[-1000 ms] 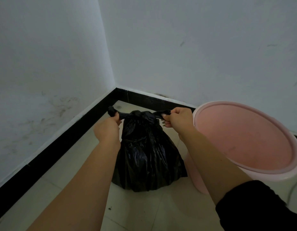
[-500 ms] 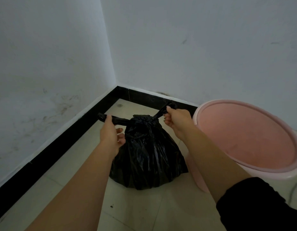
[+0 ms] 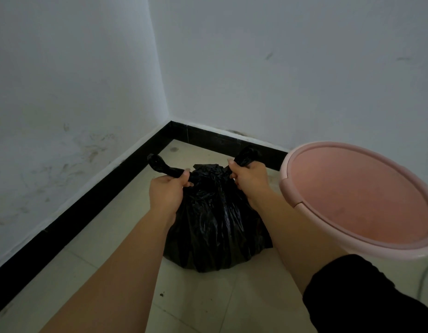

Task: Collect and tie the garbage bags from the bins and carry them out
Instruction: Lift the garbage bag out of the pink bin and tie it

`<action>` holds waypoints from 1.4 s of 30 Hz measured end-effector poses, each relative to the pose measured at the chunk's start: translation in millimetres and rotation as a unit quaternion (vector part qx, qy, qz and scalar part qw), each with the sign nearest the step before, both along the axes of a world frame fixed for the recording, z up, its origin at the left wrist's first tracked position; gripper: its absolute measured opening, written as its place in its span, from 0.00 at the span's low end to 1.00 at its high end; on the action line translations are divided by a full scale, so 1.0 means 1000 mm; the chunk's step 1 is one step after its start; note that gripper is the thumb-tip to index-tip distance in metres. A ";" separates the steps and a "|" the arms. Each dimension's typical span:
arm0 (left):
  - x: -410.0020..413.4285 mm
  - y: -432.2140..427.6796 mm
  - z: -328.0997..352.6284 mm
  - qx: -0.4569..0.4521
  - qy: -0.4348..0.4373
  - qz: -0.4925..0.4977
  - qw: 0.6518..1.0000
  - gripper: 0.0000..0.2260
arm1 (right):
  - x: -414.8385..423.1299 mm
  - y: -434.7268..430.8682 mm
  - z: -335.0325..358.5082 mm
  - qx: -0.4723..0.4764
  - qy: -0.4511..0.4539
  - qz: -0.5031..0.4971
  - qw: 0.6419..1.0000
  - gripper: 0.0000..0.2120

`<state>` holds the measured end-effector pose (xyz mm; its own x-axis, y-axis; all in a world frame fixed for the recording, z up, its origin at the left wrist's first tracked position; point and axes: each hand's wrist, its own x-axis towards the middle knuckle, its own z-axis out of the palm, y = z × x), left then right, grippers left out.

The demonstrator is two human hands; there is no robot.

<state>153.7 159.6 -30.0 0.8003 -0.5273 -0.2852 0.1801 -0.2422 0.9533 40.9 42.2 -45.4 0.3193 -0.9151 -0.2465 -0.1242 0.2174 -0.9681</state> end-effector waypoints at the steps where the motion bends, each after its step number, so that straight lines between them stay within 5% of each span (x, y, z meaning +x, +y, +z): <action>1: 0.000 0.000 0.001 0.009 -0.012 0.008 1.000 0.13 | 0.001 0.000 0.000 -0.009 0.004 -0.011 1.000 0.08; 10: 0.010 0.006 -0.010 0.052 -0.108 0.046 0.992 0.12 | -0.002 -0.007 -0.010 -0.102 0.121 -0.055 0.986 0.07; 20: 0.028 0.026 -0.033 0.099 -0.087 0.127 0.983 0.09 | -0.016 -0.009 -0.026 -0.115 0.186 -0.066 0.974 0.12; 24: 0.031 0.030 -0.039 0.070 -0.060 0.111 0.990 0.11 | -0.015 -0.005 -0.029 -0.087 0.148 -0.042 0.984 0.12; 30: 0.017 0.018 -0.030 0.027 0.101 -0.055 0.993 0.12 | -0.005 -0.006 -0.025 0.138 0.004 -0.032 0.990 0.05; 33: 0.009 0.009 -0.031 0.024 0.107 -0.061 0.992 0.05 | -0.004 -0.001 -0.031 0.139 0.032 -0.017 0.990 0.06; 42: 0.009 0.007 -0.043 0.052 0.026 0.003 0.998 0.12 | -0.004 -0.001 -0.037 0.023 0.116 -0.025 0.993 0.16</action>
